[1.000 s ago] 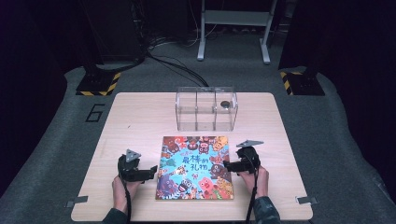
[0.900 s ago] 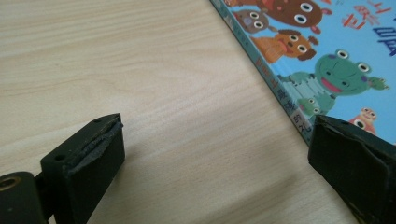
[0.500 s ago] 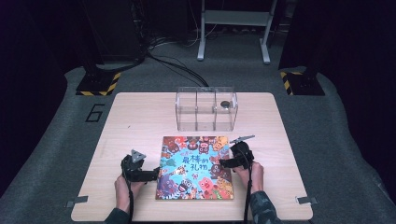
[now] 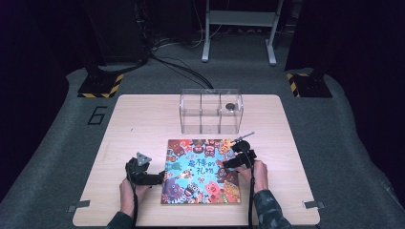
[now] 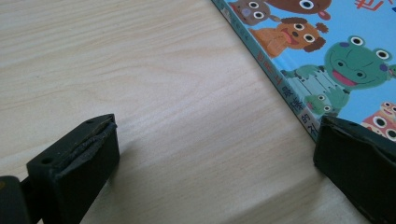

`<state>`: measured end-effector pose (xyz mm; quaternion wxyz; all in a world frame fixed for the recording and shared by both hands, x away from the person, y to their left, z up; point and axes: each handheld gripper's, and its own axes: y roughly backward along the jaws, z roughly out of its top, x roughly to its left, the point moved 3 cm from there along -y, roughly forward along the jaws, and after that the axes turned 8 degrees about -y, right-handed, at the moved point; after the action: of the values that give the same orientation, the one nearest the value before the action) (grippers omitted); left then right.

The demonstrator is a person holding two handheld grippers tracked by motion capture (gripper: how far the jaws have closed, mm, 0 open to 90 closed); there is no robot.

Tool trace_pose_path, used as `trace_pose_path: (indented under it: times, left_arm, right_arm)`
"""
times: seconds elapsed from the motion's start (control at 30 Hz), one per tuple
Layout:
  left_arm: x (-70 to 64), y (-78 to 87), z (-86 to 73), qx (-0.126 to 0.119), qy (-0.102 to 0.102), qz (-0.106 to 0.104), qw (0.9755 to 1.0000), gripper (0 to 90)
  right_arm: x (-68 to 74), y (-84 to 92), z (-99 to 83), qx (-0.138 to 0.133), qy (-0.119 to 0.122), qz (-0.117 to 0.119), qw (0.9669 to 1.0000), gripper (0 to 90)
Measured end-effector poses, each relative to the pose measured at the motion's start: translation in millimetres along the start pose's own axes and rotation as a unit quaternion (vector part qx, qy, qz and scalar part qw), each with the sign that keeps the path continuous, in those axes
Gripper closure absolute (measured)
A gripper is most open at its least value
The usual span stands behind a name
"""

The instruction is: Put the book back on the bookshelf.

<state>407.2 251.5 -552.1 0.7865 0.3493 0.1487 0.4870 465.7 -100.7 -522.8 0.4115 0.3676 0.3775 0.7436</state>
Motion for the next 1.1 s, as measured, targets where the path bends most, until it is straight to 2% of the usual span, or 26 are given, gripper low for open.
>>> trace_pose_path:
  times: [0.1,0.13,0.3,0.43,0.57,0.6,0.63,0.67,0.7,0.77,0.8,1.1]
  left_arm:
    - [-0.9,-1.4,1.0,-0.004,0.004,0.004,1.0,0.3]
    - [-0.4,-1.4,1.1,-0.003,-0.001,0.002,1.0,0.3]
    - [0.0,-1.0,1.0,0.0,-0.006,0.001,1.0,0.3]
    - [0.0,-1.1,1.0,0.0,-0.006,0.001,1.0,0.3]
    - [0.0,-1.2,1.0,-0.001,-0.005,0.001,1.0,0.3]
    - [0.0,-1.1,1.0,0.0,-0.006,0.001,1.0,0.3]
    - [0.1,-1.1,1.0,0.0,-0.006,0.001,1.0,0.3]
    - [0.0,-1.2,1.0,-0.001,-0.005,0.001,1.0,0.3]
    - [-0.3,-1.4,1.1,-0.002,-0.004,0.001,1.0,0.3]
    - [-0.1,-1.2,1.0,-0.001,-0.005,0.001,1.0,0.4]
    - [0.0,-1.1,1.0,-0.001,-0.005,0.001,1.0,0.4]
    - [0.0,-1.1,1.0,-0.001,-0.006,0.001,1.0,0.4]
  right_arm:
    - [-2.7,0.9,1.2,0.004,-0.006,0.003,1.0,33.0]
    - [-4.6,1.5,2.3,0.007,-0.009,0.005,0.9999,34.1]
    - [-4.0,0.8,4.7,0.017,-0.003,0.0,0.9999,33.3]
    - [-4.5,1.1,4.3,0.015,-0.008,0.001,0.9999,34.0]
    - [-6.4,1.9,3.8,0.01,-0.017,0.011,0.9997,34.8]
    - [-8.7,2.4,3.4,0.005,-0.024,0.022,0.9995,35.2]
    - [-8.7,2.4,3.4,0.005,-0.024,0.022,0.9995,35.2]
    - [-10.4,3.1,3.0,0.005,-0.036,0.034,0.9988,35.9]
    - [-12.0,3.5,2.8,0.007,-0.034,0.042,0.9985,36.2]
    - [-11.7,3.5,2.8,0.004,-0.042,0.048,0.9979,36.3]
    - [-13.0,3.7,2.6,0.005,-0.038,0.047,0.9982,36.9]
    - [-13.2,6.9,1.9,-0.001,-0.048,0.053,0.9975,38.2]
